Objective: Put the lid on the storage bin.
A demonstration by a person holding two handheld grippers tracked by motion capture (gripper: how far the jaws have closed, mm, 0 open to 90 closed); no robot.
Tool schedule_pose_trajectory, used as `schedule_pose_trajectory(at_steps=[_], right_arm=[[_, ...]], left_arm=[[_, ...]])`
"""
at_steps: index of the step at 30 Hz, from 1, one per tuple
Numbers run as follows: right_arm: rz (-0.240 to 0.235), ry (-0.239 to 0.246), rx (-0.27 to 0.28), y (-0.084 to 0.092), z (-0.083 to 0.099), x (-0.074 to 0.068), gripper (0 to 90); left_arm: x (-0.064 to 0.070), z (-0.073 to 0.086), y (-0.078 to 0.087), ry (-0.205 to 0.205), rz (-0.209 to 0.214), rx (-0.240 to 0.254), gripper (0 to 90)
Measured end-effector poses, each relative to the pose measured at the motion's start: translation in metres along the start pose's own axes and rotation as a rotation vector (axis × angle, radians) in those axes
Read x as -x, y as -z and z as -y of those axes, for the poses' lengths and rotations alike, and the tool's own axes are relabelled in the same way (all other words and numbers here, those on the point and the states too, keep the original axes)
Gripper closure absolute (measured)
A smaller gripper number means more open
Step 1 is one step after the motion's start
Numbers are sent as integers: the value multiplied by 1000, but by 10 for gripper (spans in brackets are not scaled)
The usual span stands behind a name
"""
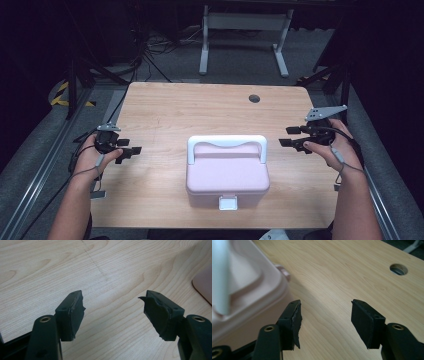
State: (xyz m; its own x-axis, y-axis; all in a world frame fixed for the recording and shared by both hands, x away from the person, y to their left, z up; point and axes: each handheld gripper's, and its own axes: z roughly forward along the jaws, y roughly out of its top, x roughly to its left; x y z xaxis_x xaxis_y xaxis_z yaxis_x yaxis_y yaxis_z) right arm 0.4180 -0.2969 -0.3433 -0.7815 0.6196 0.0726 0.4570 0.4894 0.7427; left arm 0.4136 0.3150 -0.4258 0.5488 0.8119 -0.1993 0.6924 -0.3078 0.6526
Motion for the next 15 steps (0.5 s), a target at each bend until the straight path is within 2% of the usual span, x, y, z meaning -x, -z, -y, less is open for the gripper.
schedule_pose_trajectory(at_steps=[6, 10, 15], right_arm=[[47, -85, -14, -19, 19, 26, 420], [76, -110, -19, -30, 29, 37, 421], [83, -173, -19, -42, 40, 48, 421]], left_arm=[[-2, 0, -3, 12, 26, 21, 327], [-4, 0, -6, 14, 19, 22, 327], [-5, 0, -11, 16, 20, 15, 328]])
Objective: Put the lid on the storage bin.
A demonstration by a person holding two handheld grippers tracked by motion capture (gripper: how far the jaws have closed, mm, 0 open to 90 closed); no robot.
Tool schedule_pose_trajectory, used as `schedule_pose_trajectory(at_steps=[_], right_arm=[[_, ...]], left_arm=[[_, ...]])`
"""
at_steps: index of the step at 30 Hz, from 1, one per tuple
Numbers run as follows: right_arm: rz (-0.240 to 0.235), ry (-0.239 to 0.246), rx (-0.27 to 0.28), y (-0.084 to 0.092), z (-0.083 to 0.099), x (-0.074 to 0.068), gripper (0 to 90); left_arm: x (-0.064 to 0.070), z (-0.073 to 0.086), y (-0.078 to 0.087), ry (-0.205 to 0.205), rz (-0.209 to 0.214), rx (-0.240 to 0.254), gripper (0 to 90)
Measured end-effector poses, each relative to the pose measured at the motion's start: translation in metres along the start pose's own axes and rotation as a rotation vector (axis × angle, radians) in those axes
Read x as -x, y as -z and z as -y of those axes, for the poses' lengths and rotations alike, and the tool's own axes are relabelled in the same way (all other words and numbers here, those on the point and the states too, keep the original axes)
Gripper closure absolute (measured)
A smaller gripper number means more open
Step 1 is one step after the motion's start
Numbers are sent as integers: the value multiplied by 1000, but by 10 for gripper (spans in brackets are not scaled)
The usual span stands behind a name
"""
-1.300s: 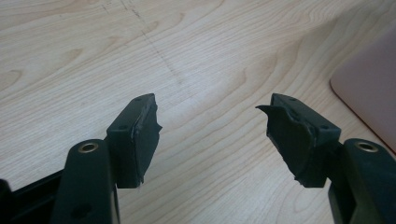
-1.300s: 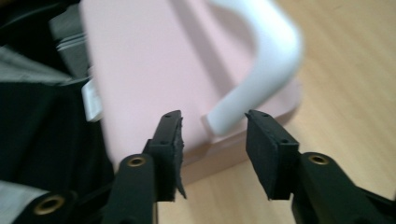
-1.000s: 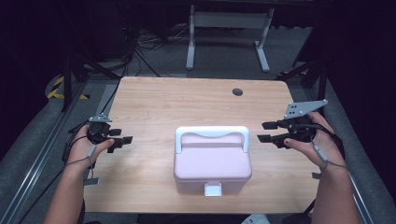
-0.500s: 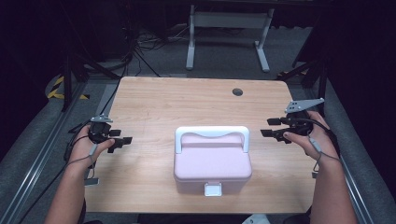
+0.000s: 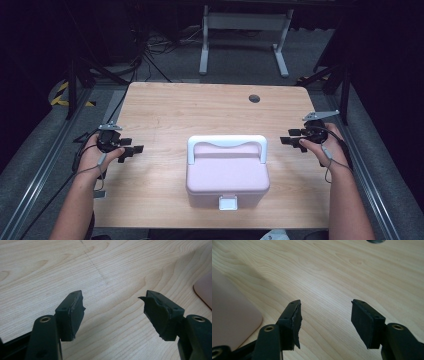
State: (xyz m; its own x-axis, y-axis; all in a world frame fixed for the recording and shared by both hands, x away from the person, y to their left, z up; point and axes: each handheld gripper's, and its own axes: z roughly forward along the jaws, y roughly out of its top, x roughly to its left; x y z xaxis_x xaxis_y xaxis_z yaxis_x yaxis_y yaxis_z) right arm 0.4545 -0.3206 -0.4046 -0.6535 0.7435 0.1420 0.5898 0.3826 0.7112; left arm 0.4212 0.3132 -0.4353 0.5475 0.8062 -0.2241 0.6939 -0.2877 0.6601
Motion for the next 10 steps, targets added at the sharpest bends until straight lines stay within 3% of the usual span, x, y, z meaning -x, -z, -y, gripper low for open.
schedule_pose_trajectory(at_steps=[2, 10], right_arm=[[19, -34, -8, -8, 6, 5, 421], [59, -38, -23, -16, 12, 12, 395]], left_arm=[[0, 0, -2, 2, -2, -4, 328], [2, -2, -4, 3, 18, 11, 339]])
